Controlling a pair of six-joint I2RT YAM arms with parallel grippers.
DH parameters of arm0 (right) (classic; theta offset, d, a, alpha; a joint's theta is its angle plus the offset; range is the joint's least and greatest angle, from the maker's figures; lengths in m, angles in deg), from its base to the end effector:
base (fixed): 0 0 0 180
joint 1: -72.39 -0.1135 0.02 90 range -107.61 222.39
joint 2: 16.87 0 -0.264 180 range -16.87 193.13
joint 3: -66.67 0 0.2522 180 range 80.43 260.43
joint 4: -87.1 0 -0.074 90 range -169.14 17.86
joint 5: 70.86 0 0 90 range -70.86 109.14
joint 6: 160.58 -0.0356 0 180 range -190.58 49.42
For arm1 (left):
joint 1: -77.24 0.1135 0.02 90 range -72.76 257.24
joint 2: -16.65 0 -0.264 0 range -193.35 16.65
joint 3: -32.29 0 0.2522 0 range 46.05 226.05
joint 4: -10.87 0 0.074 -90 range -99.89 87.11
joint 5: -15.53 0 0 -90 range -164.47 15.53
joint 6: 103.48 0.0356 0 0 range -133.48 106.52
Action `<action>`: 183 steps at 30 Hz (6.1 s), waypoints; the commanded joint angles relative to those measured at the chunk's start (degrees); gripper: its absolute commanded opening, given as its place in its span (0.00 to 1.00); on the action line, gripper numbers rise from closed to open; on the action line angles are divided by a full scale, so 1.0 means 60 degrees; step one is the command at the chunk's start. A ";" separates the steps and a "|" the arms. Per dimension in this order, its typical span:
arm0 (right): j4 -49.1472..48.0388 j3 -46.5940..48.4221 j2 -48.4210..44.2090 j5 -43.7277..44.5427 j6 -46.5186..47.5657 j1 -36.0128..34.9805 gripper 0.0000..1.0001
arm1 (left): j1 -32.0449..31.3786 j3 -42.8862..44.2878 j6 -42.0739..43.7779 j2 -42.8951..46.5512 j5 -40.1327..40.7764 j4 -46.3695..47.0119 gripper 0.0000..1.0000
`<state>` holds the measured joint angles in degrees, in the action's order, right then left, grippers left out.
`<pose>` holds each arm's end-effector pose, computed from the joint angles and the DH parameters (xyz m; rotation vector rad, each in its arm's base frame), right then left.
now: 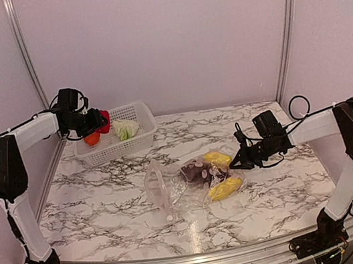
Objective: Open the zip-top bag and remove the fake food
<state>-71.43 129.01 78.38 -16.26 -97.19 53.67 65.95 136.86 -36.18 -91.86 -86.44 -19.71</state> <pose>0.2926 0.1209 0.1556 -0.0869 2.6073 1.0855 0.4350 -0.0944 0.2848 -0.0985 2.2118 -0.5615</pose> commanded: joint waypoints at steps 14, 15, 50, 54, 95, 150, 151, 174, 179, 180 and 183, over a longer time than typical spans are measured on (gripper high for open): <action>0.0283 0.0272 0.0038 0.0171 0.0000 0.0073 0.00 | 0.0290 0.2794 0.0611 -0.2656 0.0581 -0.2544 0.90; 0.0272 0.0270 0.0022 0.0172 0.0010 0.0077 0.00 | 0.0285 0.2676 0.0660 -0.2414 0.0413 -0.2456 0.95; -0.0824 -0.0745 -0.0572 0.0095 -0.0808 -0.1304 0.00 | -0.4617 -0.7366 -0.3760 0.1468 -0.2940 0.7095 0.26; -0.0830 -0.0852 -0.0573 -0.0069 -0.0827 -0.1505 0.00 | -0.4864 -0.6438 -0.3973 0.0315 -0.3158 0.7687 0.28; -0.1107 -0.1111 -0.0542 -0.0086 -0.0925 -0.0599 0.00 | -0.4644 -0.5738 -0.3046 0.0441 -0.3506 0.5728 0.00; -0.2182 -0.1301 -0.0078 -0.0125 -0.1690 -0.1260 0.00 | -0.6030 -0.5332 -0.3372 -0.1834 -0.1777 0.7205 0.67; -0.2224 -0.1309 -0.0095 -0.0114 -0.1684 -0.1249 0.00 | -0.6029 -0.5239 -0.3311 -0.1859 -0.1701 0.6931 0.63; -0.1883 -0.1714 -0.0581 0.0314 -0.1305 -0.0138 0.00 | -0.4886 -0.7024 -0.0925 0.0870 -0.2167 0.4647 0.11; -0.1895 -0.1697 -0.0503 0.0298 -0.1307 -0.0132 0.00 | -0.4857 -0.6952 0.0088 0.1017 -0.2228 0.3941 0.11; -0.1890 -0.1655 -0.0467 0.0279 -0.1300 -0.0132 0.00 | -0.4857 -0.6910 0.0239 0.1096 -0.2283 0.3844 0.09; -0.1768 -0.1505 -0.0383 0.0300 -0.1215 -0.0130 0.00 | -0.4856 -0.6919 0.0377 0.1408 -0.2470 0.3954 0.02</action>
<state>-84.24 119.21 76.10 -16.67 -105.82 51.79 36.31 95.41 -38.24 -86.83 -99.99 8.48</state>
